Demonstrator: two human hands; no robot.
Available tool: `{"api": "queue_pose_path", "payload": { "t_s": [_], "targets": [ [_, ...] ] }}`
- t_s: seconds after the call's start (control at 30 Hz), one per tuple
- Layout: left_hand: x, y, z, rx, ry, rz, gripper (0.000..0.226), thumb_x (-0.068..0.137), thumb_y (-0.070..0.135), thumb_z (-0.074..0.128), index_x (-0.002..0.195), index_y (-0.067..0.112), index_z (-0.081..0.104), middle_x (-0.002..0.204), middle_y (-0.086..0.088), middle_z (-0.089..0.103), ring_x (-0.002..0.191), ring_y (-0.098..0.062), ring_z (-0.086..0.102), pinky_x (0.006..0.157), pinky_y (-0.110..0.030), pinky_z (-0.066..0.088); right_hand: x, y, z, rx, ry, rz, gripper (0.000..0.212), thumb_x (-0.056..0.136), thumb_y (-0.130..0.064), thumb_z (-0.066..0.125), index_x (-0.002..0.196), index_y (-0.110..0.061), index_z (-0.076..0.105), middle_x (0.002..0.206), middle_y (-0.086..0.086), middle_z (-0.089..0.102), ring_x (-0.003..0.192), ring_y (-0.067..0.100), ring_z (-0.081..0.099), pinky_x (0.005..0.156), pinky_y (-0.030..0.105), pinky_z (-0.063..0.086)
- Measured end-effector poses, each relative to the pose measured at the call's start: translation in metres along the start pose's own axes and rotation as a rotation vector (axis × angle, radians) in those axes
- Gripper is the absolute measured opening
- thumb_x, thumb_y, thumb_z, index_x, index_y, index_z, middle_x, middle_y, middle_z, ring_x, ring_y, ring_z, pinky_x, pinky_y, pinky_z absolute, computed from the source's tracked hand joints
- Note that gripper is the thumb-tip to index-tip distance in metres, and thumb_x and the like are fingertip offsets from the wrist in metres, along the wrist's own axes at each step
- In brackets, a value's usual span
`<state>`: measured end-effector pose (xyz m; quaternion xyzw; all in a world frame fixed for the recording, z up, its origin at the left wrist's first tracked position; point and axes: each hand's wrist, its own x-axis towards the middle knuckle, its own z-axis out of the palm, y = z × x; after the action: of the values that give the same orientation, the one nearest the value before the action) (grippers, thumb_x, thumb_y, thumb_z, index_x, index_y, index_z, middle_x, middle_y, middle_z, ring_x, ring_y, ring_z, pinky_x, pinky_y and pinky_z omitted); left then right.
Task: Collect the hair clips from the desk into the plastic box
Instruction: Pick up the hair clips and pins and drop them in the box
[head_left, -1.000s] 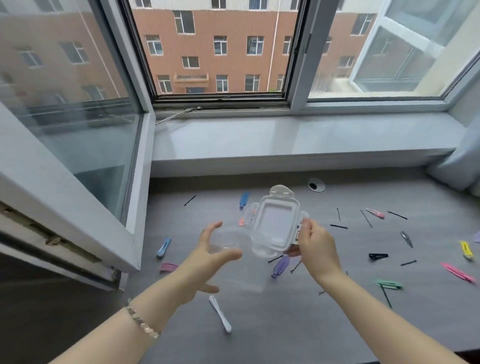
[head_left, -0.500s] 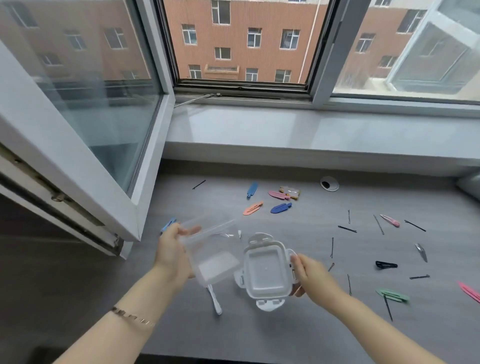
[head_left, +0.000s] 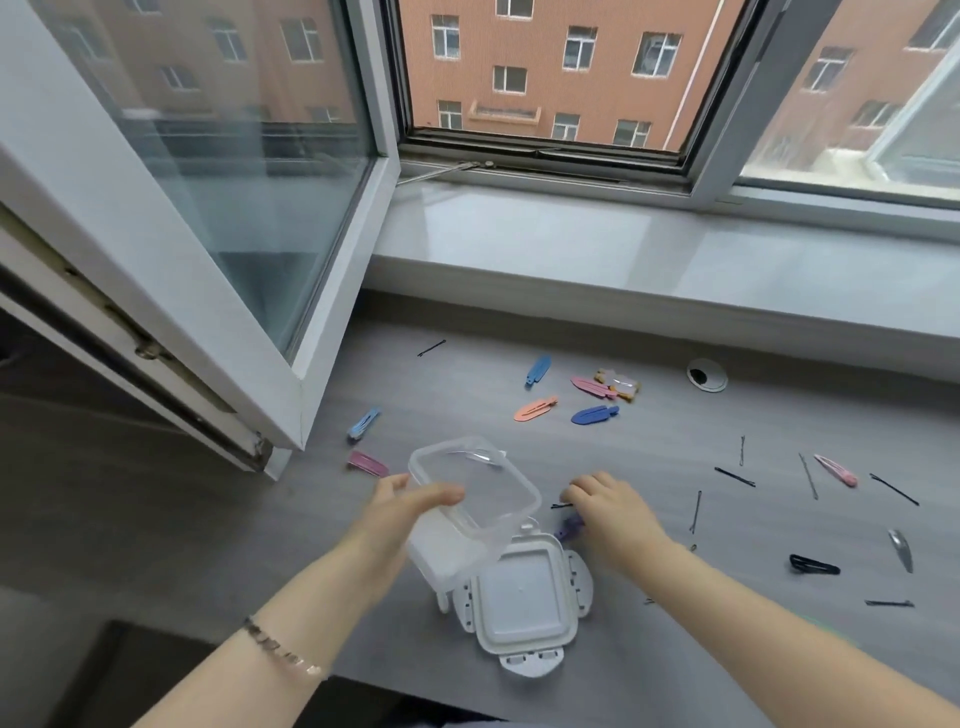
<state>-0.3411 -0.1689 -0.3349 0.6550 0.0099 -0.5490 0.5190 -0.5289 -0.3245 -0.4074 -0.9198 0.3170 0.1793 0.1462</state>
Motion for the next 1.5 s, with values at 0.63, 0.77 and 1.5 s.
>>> {"api": "queue_pose_path", "payload": {
  "t_s": [0.63,0.77,1.5],
  "targets": [
    [0.007,-0.001,0.018,0.254,0.016,-0.056,0.109,0.035,0.034,0.065,0.139,0.032,0.032,0.136,-0.008,0.053,0.128,-0.029,0.05,0.111,-0.049,0.036,-0.011,-0.034,-0.036,0.718,0.382,0.313,0.013,0.086,-0.011,0.058,0.074,-0.004,0.056,0.074,0.01,0.058,0.068,0.024,0.05,0.056,0.028,0.034],
    [0.002,-0.006,0.03,0.297,0.005,-0.041,0.106,0.039,0.032,0.062,0.141,0.031,0.033,0.133,-0.012,0.054,0.126,-0.031,0.051,0.11,-0.051,0.038,-0.024,-0.071,-0.068,0.81,0.318,0.044,0.011,0.084,-0.014,0.064,0.091,-0.005,0.067,0.079,0.006,0.064,0.07,0.017,0.055,0.069,0.027,0.047],
    [0.004,0.002,0.018,0.296,0.159,0.007,0.067,0.079,0.018,0.061,0.141,0.024,0.037,0.136,-0.007,0.049,0.127,-0.027,0.045,0.093,-0.035,0.036,0.017,-0.024,-0.014,0.423,0.001,0.312,0.03,0.092,-0.001,0.035,0.121,-0.002,0.04,0.129,0.017,0.044,0.095,0.032,0.054,0.077,0.037,0.041]
  ]
}}
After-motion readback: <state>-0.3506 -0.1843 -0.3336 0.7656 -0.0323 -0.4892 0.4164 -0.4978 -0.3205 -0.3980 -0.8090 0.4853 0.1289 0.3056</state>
